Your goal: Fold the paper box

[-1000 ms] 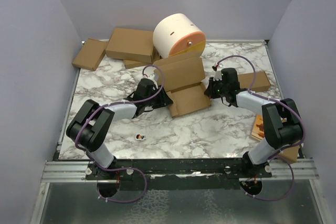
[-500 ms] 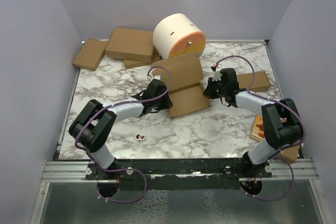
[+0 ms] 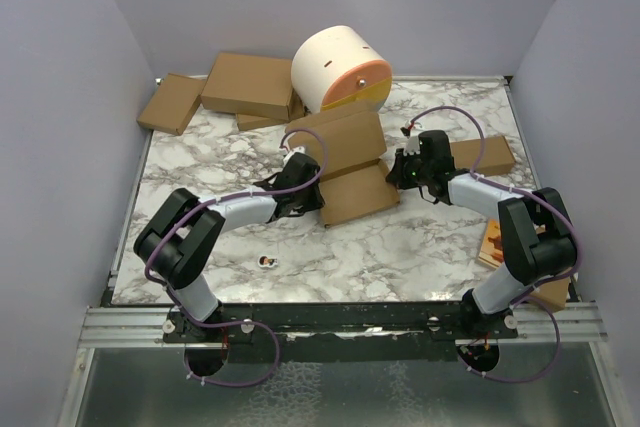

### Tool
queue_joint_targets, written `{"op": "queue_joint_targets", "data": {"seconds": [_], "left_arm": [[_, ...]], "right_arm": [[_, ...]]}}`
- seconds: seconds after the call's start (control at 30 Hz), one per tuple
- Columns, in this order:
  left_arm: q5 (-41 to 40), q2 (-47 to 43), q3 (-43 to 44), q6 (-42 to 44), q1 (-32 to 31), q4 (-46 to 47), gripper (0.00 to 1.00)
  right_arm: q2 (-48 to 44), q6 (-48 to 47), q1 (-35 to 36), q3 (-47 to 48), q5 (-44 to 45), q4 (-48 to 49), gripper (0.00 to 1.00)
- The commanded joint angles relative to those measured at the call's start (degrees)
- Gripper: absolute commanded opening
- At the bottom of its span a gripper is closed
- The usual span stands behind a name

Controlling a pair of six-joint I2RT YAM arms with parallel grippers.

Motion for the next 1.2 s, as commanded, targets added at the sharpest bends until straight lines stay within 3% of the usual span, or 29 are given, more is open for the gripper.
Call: {"op": "queue_joint_targets", "data": {"seconds": [0.0, 0.17, 0.27, 0.33, 0.63, 0.7, 0.8, 1.03, 1.17], "left_arm": [[-1.4, 0.1, 0.7, -0.1, -0.5, -3.5, 0.25], [-1.2, 1.0, 1.5, 0.0, -0.6, -5.0, 0.23], [-1.9, 1.5, 2.5, 0.5, -0.9, -6.7, 0.06], [-3.2, 2.6, 3.8, 0.6, -1.2, -9.3, 0.0], [-13.1, 4.3, 10.7, 2.1, -4.8, -19.4, 0.01], [-13.6, 5.1, 12.1, 2.5, -5.2, -20.7, 0.18], [-13.9, 5.7, 12.8, 2.0, -5.5, -21.7, 0.29], [-15.9, 4.1, 11.1, -0.9, -5.7, -21.6, 0.29], [-17.6, 3.3, 11.7, -0.9, -5.8, -23.7, 0.23]], "right_arm": [[-1.9, 1.9, 0.4, 0.4, -2.8, 1.7, 0.01], [-2.2, 2.1, 0.5, 0.2, -2.8, 1.7, 0.01], [-2.4, 2.4, 0.8, 0.1, -3.1, 1.8, 0.01], [-2.6, 2.6, 1.3, 0.1, -3.3, 1.8, 0.01], [-4.0, 2.7, 3.0, -0.1, -2.6, 2.3, 0.01], [-4.2, 2.7, 3.4, -0.2, -2.0, 2.5, 0.01], [-4.9, 3.0, 4.4, -0.5, -0.7, 3.0, 0.01], [-6.6, 2.7, 6.8, -0.8, 2.5, 3.8, 0.01], [-7.1, 2.2, 7.4, -0.7, 3.9, 3.9, 0.01]]}}
